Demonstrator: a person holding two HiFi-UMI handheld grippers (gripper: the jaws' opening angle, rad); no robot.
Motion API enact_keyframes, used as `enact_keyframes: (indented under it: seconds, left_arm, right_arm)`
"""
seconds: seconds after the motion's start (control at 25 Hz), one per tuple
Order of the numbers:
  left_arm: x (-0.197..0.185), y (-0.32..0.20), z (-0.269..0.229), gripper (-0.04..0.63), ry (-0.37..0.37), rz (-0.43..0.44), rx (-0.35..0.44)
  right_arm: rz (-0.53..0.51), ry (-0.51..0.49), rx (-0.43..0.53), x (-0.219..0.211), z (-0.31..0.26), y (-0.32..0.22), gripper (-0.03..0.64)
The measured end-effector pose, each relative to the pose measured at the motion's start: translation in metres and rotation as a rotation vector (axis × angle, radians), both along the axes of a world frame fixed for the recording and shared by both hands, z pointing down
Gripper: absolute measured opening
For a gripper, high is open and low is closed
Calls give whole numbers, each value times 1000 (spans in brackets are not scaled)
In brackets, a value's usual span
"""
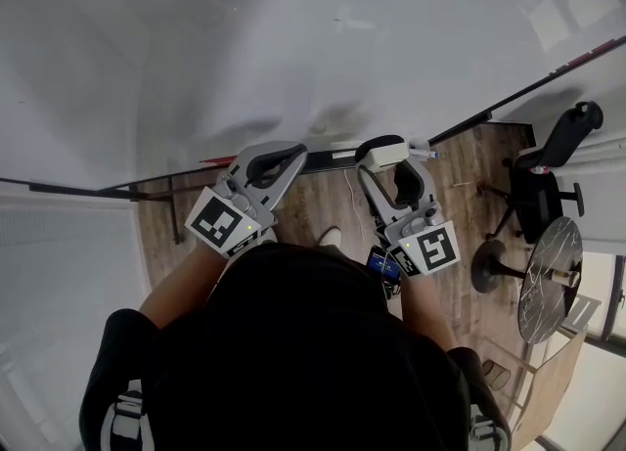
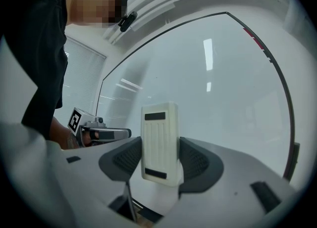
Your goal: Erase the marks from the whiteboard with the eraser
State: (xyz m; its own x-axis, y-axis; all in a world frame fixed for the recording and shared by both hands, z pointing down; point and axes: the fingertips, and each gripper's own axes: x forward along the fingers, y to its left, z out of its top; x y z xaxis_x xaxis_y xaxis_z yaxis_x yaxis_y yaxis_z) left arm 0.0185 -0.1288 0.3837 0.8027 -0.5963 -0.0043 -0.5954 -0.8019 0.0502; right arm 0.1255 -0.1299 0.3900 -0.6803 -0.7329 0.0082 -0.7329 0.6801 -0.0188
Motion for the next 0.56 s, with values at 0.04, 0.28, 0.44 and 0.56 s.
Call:
enact_keyframes:
  seconds: [0.04, 0.28, 0.44, 0.56]
  left_arm:
    - [1, 0, 0, 6, 1, 0, 2]
    - [1, 0, -2, 6, -24, -4, 18]
    - [1, 1, 4, 6, -67, 2, 14]
    - [1, -1, 7, 6, -56, -2, 14]
  right_arm:
    - [4, 5, -4, 1, 2, -2, 230]
    - [10, 15, -13, 2, 4, -8, 230]
    - [4, 15, -15, -1, 5, -9, 230]
    - [4, 11, -18, -1, 7, -10, 230]
